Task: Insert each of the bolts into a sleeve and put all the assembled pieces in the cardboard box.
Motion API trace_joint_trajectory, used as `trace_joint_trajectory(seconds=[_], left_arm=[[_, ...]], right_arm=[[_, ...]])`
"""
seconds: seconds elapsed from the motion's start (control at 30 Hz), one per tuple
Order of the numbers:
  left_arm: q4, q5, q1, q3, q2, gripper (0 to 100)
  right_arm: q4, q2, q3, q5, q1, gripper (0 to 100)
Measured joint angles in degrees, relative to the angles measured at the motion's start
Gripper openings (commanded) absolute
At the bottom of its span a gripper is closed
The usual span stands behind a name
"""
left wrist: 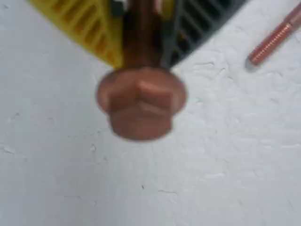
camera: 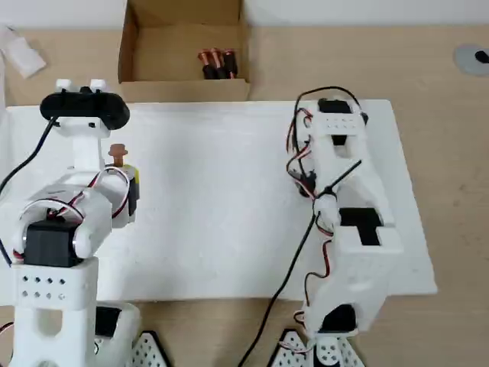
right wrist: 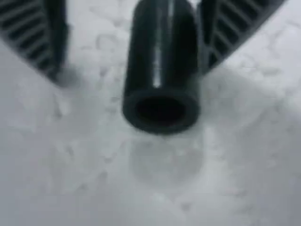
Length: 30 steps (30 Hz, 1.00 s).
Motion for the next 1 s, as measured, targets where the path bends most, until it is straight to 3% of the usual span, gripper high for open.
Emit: trace_joint_trajectory(seconds=[0.73, 1.0], left_arm=[[0.09, 0.0, 0.0, 0.0, 0.0, 1], [3.43, -0.7, 0.0, -0.88, 0.0, 1]], right_arm=[[-0.09, 0.35, 0.0, 2.64, 0.09, 16.9], [-0.09, 0.26, 0.0, 3.34, 0.35, 4.1]])
